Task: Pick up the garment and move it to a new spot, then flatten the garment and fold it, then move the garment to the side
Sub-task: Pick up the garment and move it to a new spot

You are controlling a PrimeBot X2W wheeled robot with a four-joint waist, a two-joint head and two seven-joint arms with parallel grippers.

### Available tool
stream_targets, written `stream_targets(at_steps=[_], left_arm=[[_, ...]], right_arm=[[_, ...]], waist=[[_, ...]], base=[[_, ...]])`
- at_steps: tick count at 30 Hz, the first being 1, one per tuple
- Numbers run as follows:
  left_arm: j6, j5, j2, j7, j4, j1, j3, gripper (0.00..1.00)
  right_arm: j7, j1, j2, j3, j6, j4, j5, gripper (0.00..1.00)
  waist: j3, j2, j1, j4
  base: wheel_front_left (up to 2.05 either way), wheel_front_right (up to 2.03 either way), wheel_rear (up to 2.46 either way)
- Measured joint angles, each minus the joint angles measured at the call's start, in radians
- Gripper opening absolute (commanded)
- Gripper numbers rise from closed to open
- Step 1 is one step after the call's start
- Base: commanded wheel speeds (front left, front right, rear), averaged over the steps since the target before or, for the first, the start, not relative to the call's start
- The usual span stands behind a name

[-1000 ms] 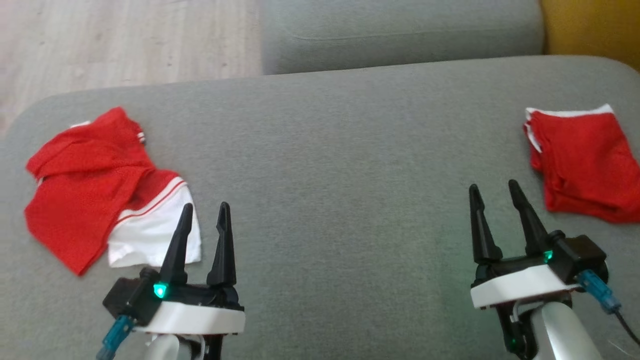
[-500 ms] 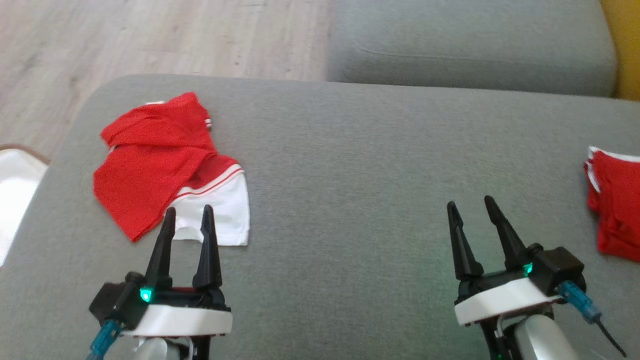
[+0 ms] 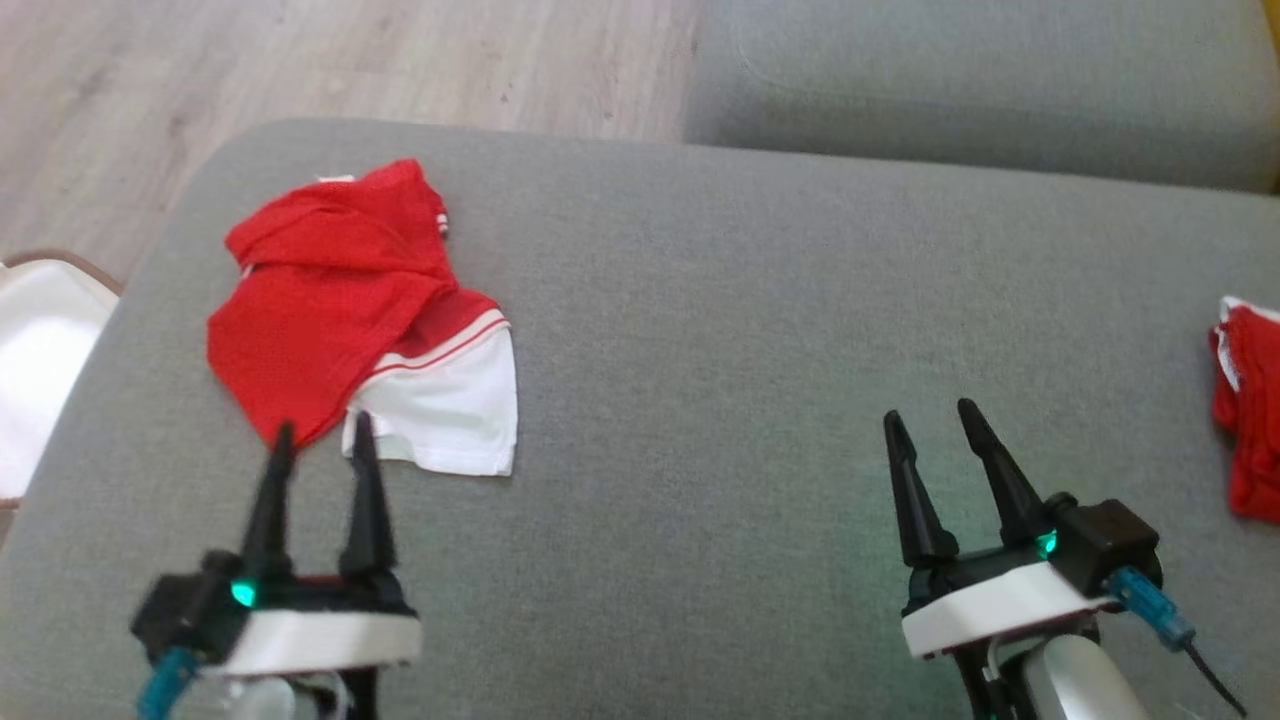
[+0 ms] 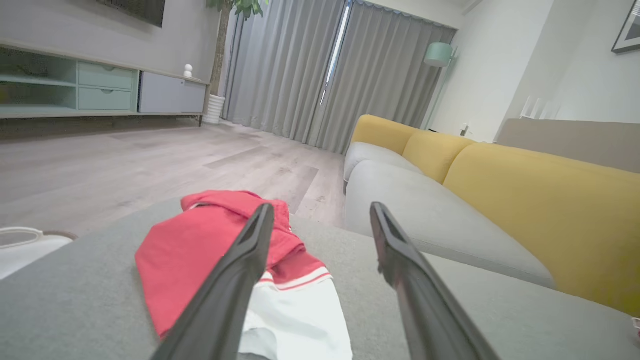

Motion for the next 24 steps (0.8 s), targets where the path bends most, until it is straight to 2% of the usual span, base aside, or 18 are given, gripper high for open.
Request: stream_targets(at_steps=[4, 8, 12, 17, 24], left_arm=[[0.000, 0.047, 0.008, 0.000, 0.042, -0.070, 0.064, 1.00], [0.000, 0.070, 0.069, 0.021, 0.185, -0.184, 0.082, 1.00], [0.011, 0.092, 0.157, 0.124, 0.308, -0.322, 0.100, 1.00], [0.019, 0.093, 0.228, 0.277, 0.490, -0.478, 0.126, 1.00], [0.040, 0.070, 0.262, 0.392, 0.692, -0.582, 0.139, 1.00]], right_arm=[[0.000, -0.009, 0.000, -0.011, 0.000, -0.011, -0.004, 1.00], [0.000, -0.041, 0.000, -0.029, 0.000, -0.023, -0.020, 1.00], [0.000, -0.068, 0.000, -0.037, 0.000, -0.035, -0.028, 1.00], [0.000, -0.097, 0.000, -0.037, 0.000, -0.041, -0.038, 1.00], [0.000, -0.127, 0.000, -0.041, 0.000, -0.055, -0.052, 1.00]], waist=[[0.037, 0.0000, 0.0000, -0.019], [0.082, 0.0000, 0.0001, -0.040], [0.129, 0.0000, 0.0001, -0.061], [0.186, 0.0000, 0.0002, -0.090], [0.247, 0.0000, 0.0002, -0.134]], base=[[0.00, 0.00, 0.00], [0.00, 0.00, 0.00], [0.00, 0.00, 0.00], [0.00, 0.00, 0.00], [0.00, 0.00, 0.00]])
